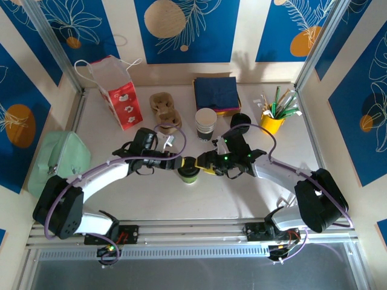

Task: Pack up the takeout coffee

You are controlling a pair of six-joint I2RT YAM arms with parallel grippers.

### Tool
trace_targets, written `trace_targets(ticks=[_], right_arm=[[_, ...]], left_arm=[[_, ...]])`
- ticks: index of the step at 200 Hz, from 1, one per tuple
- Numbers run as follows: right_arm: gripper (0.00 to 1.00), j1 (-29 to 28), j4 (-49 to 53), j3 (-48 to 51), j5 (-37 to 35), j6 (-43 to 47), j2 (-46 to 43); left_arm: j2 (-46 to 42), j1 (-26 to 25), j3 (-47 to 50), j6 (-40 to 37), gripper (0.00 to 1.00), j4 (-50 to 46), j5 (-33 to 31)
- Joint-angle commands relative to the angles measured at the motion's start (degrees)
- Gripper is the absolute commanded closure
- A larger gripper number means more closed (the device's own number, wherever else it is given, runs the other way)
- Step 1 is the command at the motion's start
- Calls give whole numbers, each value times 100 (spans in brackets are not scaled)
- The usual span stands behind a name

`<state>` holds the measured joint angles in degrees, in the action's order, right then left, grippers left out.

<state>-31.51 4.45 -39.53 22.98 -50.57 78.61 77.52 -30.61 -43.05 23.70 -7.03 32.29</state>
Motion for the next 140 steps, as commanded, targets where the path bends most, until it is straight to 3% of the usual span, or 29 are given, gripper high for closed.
trace_targets(ticks=[1, 61, 140], right_arm=[[42, 60, 388, 346, -363, -56, 245], [42, 14, 269, 325, -304, -64, 392], [41, 4, 466, -136, -208, 66, -24]], left_arm=[[28, -28, 351, -61, 53, -343, -363], [-19, -54, 562, 11, 54, -188, -343], [-248, -69, -61, -97, 49, -487, -333]])
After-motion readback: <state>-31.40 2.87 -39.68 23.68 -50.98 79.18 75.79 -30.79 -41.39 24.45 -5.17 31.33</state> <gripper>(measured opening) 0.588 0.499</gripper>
